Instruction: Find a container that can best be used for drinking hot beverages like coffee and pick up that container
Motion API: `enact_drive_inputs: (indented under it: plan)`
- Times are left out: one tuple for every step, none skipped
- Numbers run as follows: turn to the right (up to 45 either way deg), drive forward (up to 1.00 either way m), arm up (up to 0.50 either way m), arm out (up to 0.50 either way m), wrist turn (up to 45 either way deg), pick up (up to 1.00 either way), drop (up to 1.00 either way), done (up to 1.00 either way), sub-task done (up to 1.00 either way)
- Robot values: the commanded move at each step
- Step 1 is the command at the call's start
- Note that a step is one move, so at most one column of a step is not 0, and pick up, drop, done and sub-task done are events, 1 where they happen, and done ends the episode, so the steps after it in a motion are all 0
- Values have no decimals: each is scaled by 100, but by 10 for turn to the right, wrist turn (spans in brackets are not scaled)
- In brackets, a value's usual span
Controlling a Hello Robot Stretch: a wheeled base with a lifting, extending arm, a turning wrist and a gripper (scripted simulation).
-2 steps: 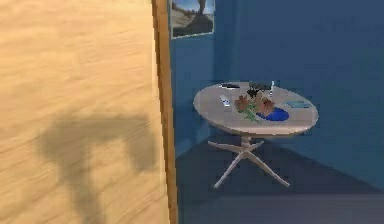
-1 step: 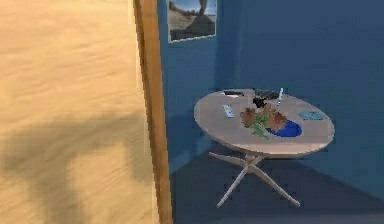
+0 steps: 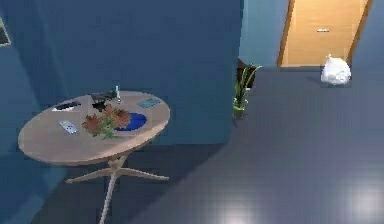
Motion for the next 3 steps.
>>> enact_drive_inputs:
  plan:
    - [450, 0, 0, 0, 0, 0, 0, 0, 0]
    - [420, 0, 0, 0, 0, 0, 0, 0, 0]
    - [0, 10, 0, 0, 0, 0, 0, 0, 0]
